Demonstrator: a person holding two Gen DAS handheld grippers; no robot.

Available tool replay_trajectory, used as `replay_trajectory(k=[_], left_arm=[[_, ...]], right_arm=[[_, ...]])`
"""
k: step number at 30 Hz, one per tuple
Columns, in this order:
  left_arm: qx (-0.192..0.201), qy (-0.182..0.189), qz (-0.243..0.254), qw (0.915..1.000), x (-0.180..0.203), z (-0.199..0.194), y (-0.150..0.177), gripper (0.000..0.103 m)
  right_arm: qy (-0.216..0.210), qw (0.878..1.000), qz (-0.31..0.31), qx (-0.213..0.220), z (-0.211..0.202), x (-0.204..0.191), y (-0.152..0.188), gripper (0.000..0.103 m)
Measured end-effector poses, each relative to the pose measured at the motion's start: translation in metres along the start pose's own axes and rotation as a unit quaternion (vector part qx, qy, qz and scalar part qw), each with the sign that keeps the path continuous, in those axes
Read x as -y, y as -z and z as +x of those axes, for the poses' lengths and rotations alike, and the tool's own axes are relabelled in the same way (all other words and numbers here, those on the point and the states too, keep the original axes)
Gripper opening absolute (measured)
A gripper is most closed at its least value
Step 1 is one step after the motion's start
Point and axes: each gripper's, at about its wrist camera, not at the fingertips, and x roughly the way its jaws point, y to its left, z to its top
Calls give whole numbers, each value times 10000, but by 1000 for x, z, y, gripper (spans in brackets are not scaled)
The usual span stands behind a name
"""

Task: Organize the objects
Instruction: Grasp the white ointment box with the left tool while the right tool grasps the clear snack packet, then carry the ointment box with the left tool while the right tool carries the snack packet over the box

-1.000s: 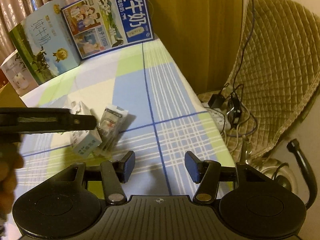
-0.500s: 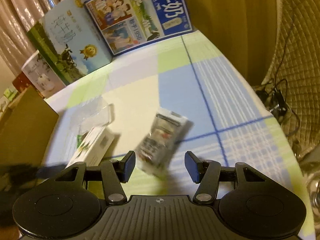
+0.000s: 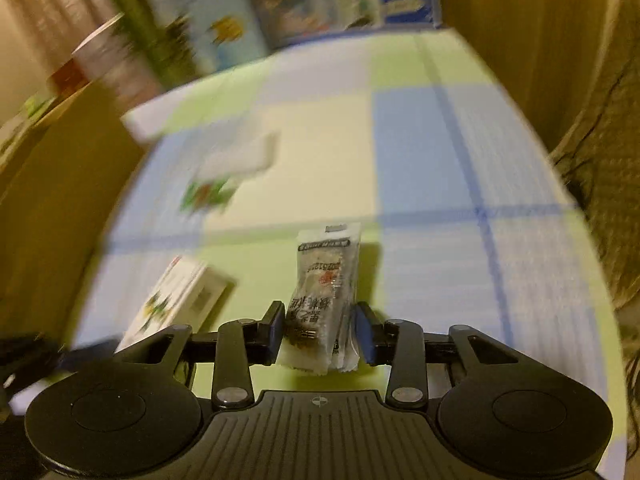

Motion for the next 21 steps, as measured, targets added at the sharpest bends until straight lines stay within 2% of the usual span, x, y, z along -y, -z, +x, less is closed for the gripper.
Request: replay_trajectory(k=[3,5,8,12,21], left_arm=[[10,-79,-48,10000,0,-13,17,34],[54,-120,-109,9999,-2,-18,23,45],[52,-20,-197,9998,-6,-18,22,45],[145,-77,-113,9998,-7,-16,16,45],[106,-57,-12,9999,-7,0,10,45]], right_arm=[[-34,10000,15,-1,-19,-7,22,36],[123,9999,-8,82,-24,-10,28,41],[235,9995,-145,174,-24,-16,31,45],[306,9989,-170,311,-19,-22,26,45],[712,9926,-979,22,9,-45,28,43]])
